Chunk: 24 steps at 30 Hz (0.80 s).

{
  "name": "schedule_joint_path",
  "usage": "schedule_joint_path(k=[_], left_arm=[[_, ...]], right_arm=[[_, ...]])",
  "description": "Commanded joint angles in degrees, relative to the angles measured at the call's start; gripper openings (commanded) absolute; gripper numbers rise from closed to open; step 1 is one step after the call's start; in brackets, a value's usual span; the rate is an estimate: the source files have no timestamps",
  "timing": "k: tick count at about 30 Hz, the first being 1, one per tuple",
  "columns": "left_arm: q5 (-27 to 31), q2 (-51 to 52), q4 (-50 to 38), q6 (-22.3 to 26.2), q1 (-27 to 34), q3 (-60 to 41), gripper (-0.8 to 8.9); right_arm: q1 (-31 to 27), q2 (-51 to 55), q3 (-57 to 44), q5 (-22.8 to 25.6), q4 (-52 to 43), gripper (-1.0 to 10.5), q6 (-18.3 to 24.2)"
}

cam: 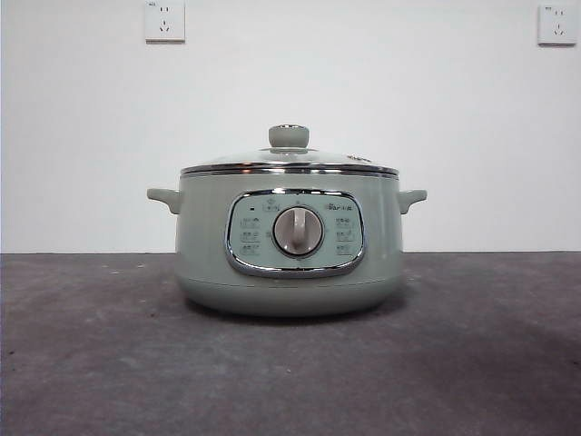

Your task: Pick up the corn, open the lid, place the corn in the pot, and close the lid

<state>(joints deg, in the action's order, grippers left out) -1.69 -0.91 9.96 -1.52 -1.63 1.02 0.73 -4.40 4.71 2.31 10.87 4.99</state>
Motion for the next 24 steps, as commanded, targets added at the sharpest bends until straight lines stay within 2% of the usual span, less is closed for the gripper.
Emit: schedule_joint_path(k=[1,24], left_arm=[[-0.04,-0.02,-0.46,-0.15,0.20,-0.55,-0.03],[-0.04,-0.02,-0.46,-0.15,0.20,-0.55,-0.03]], right_arm=[[-0.52,2.25,-2.43,0.02,-0.61,0.0,-0.42],[-0.79,3.89,-3.89,-0.37,-0.37,0.0,-0.90]])
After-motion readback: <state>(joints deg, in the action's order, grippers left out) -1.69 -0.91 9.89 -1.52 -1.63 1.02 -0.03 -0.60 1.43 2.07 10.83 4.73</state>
